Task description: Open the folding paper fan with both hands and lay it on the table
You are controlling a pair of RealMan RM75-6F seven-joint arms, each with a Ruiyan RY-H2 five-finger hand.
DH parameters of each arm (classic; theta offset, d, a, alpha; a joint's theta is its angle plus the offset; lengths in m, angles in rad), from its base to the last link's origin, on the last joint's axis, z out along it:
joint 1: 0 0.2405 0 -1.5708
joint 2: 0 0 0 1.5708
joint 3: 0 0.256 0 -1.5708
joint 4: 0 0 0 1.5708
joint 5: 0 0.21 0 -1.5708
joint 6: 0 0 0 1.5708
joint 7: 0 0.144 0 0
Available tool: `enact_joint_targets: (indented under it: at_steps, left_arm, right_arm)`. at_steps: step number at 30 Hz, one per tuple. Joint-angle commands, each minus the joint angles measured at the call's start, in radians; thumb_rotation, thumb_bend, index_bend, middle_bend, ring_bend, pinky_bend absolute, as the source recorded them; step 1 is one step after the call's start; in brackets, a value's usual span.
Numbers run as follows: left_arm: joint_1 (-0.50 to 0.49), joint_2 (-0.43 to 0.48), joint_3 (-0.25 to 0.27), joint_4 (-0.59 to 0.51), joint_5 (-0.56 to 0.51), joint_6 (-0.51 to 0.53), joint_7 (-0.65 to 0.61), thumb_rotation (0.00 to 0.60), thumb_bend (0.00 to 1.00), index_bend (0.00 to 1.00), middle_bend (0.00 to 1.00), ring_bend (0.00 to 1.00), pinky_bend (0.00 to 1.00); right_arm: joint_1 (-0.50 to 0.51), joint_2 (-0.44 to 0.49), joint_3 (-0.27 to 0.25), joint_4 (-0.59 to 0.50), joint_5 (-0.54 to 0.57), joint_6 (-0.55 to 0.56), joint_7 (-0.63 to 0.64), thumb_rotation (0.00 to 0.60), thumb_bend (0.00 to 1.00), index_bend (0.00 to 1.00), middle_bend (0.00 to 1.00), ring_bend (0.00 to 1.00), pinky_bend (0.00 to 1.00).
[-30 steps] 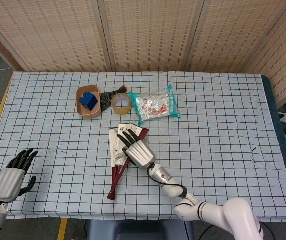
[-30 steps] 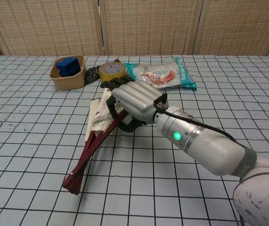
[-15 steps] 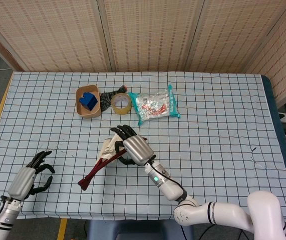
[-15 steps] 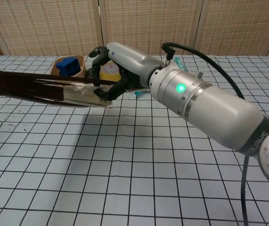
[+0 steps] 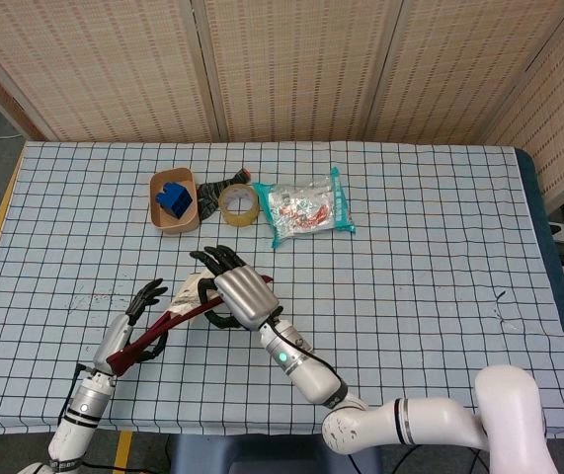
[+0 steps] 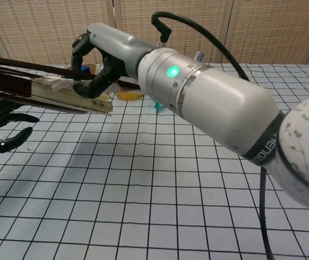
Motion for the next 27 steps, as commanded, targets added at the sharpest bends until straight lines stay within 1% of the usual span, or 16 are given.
enact_joint_targets:
  at_steps: [1, 2, 6, 8, 10, 13, 15, 18, 21, 23, 25, 27]
  left_arm:
    - [-0.004, -0.025, -0.023, -0.002, -0.022, 0.019, 0.028, 0.6, 0.46, 0.15, 0.0, 0.0, 0.18]
    - [-0.002, -0.032, -0.03, -0.005, -0.03, 0.027, 0.021, 0.6, 0.46, 0.18, 0.0, 0.0, 0.19]
    - [0.006, -0.059, -0.06, -0.023, -0.069, 0.049, -0.006, 0.6, 0.46, 0.36, 0.01, 0.0, 0.19]
    - [0.006, -0.065, -0.065, -0.032, -0.082, 0.046, -0.007, 0.6, 0.46, 0.44, 0.03, 0.0, 0.19]
    - [0.004, -0.064, -0.063, -0.046, -0.094, 0.031, -0.006, 0.6, 0.45, 0.48, 0.04, 0.0, 0.19]
    - [0.003, -0.065, -0.059, -0.057, -0.099, 0.024, 0.001, 0.6, 0.45, 0.5, 0.05, 0.0, 0.19]
    - [0.004, -0.07, -0.061, -0.058, -0.103, 0.028, 0.005, 0.6, 0.45, 0.55, 0.07, 0.0, 0.19]
    - [0.008, -0.083, -0.069, -0.056, -0.108, 0.042, 0.012, 0.6, 0.46, 0.67, 0.14, 0.0, 0.2]
    - [0.01, -0.09, -0.071, -0.051, -0.113, 0.049, 0.017, 0.6, 0.5, 0.76, 0.2, 0.01, 0.2]
    - [0.012, -0.096, -0.075, -0.044, -0.119, 0.053, 0.024, 0.6, 0.56, 0.81, 0.23, 0.03, 0.2]
    - [0.016, -0.104, -0.083, -0.037, -0.129, 0.061, 0.028, 0.6, 0.61, 0.85, 0.26, 0.05, 0.2]
    - [0.018, -0.11, -0.093, -0.029, -0.138, 0.068, 0.039, 0.6, 0.64, 0.86, 0.29, 0.07, 0.2]
  right_arm:
    - [0.01, -0.002, 0.003, -0.012, 0.017, 0.014, -0.006, 0.6, 0.61, 0.69, 0.07, 0.0, 0.0]
    - [0.013, -0.003, 0.002, -0.012, 0.021, 0.017, -0.005, 0.6, 0.61, 0.69, 0.07, 0.0, 0.0]
    - [0.026, -0.013, -0.003, -0.003, 0.039, 0.017, 0.005, 0.6, 0.61, 0.69, 0.07, 0.0, 0.0]
    - [0.031, -0.018, -0.006, 0.002, 0.042, 0.019, 0.01, 0.6, 0.61, 0.69, 0.07, 0.0, 0.0]
    - [0.037, -0.024, -0.01, 0.011, 0.041, 0.023, 0.015, 0.6, 0.61, 0.69, 0.07, 0.0, 0.0]
    - [0.043, -0.03, -0.012, 0.02, 0.041, 0.027, 0.024, 0.6, 0.61, 0.69, 0.07, 0.0, 0.0]
    - [0.046, -0.029, -0.014, 0.023, 0.041, 0.029, 0.027, 0.6, 0.61, 0.69, 0.07, 0.0, 0.0]
    - [0.047, -0.023, -0.017, 0.023, 0.039, 0.035, 0.028, 0.6, 0.61, 0.68, 0.07, 0.0, 0.0]
    - [0.045, -0.013, -0.019, 0.022, 0.033, 0.043, 0.035, 0.6, 0.61, 0.68, 0.07, 0.0, 0.0]
    - [0.042, -0.005, -0.02, 0.021, 0.033, 0.045, 0.042, 0.6, 0.61, 0.68, 0.07, 0.0, 0.0]
    - [0.037, 0.007, -0.023, 0.018, 0.03, 0.049, 0.048, 0.6, 0.61, 0.68, 0.07, 0.0, 0.0]
    - [0.03, 0.022, -0.027, 0.012, 0.026, 0.053, 0.053, 0.6, 0.61, 0.68, 0.07, 0.0, 0.0]
